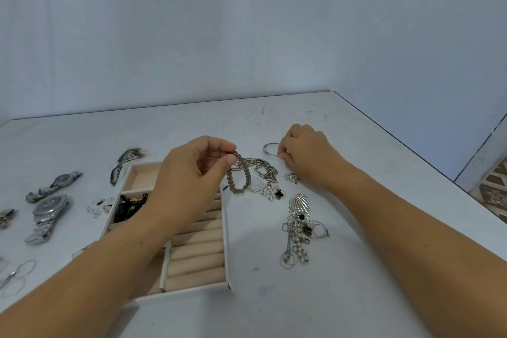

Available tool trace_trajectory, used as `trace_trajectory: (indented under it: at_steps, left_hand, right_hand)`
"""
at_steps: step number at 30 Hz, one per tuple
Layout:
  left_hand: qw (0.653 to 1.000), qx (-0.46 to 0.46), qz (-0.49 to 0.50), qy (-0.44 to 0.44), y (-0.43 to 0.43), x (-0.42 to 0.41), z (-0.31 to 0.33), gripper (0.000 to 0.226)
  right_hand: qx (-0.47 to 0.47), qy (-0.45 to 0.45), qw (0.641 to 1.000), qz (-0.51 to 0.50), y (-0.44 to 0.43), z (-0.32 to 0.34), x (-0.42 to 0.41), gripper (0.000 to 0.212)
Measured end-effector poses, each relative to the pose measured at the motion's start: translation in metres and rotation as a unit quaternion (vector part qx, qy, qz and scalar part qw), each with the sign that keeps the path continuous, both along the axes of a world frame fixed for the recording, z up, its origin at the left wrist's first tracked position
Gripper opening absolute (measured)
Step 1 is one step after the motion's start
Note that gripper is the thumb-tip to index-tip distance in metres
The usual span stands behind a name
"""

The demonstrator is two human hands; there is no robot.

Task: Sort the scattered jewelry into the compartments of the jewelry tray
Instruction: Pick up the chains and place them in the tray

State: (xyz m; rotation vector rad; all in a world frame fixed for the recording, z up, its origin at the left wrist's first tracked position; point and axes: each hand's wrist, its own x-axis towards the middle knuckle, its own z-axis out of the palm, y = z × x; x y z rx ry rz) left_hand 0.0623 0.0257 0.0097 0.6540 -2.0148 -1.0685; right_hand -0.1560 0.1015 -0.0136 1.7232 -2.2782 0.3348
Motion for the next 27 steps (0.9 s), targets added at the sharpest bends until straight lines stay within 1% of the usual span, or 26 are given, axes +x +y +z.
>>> trace_trajectory:
  at_steps: [3, 5, 7, 9, 11, 15, 19, 27]
  left_hand:
    - [1.0, -0.006, 0.005, 0.008, 0.001, 0.007, 0.007, 0.014]
    - [1.0, -0.01, 0.015, 0.014, 0.002, 0.014, 0.012, 0.012]
    - [0.999, -0.017, 0.023, 0.021, 0.001, 0.024, 0.017, 0.012]
    - [0.999, -0.03, 0.029, 0.028, 0.001, 0.035, 0.023, 0.013]
    - [0.998, -0.048, 0.033, 0.031, 0.0, 0.046, 0.028, 0.012]
    - [0.997, -0.057, 0.045, 0.041, -0.001, 0.073, 0.035, 0.014]
    - [0.997, -0.046, 0.047, 0.03, -0.003, 0.1, 0.034, 0.015]
    - [0.999, -0.022, 0.048, 0.002, -0.017, 0.13, 0.022, 0.012]
  right_hand:
    - [-0.08, -0.018, 0.996, 0.039, 0.003, 0.009, 0.01, 0.012]
    - [-0.115, 0.001, 0.991, 0.066, 0.005, 0.017, 0.022, 0.008]
    - [-0.135, 0.025, 0.986, 0.09, 0.006, 0.025, 0.038, 0.013]
    - [-0.149, 0.045, 0.981, 0.114, 0.007, 0.031, 0.054, 0.023]
    - [-0.154, 0.057, 0.977, 0.136, 0.008, 0.035, 0.069, 0.027]
    - [-0.152, 0.073, 0.972, 0.166, 0.008, 0.032, 0.098, 0.013]
    - [-0.143, 0.067, 0.969, 0.191, 0.007, 0.024, 0.126, 0.023]
    - [-0.138, 0.082, 0.969, 0.187, -0.003, 0.017, 0.155, 0.026]
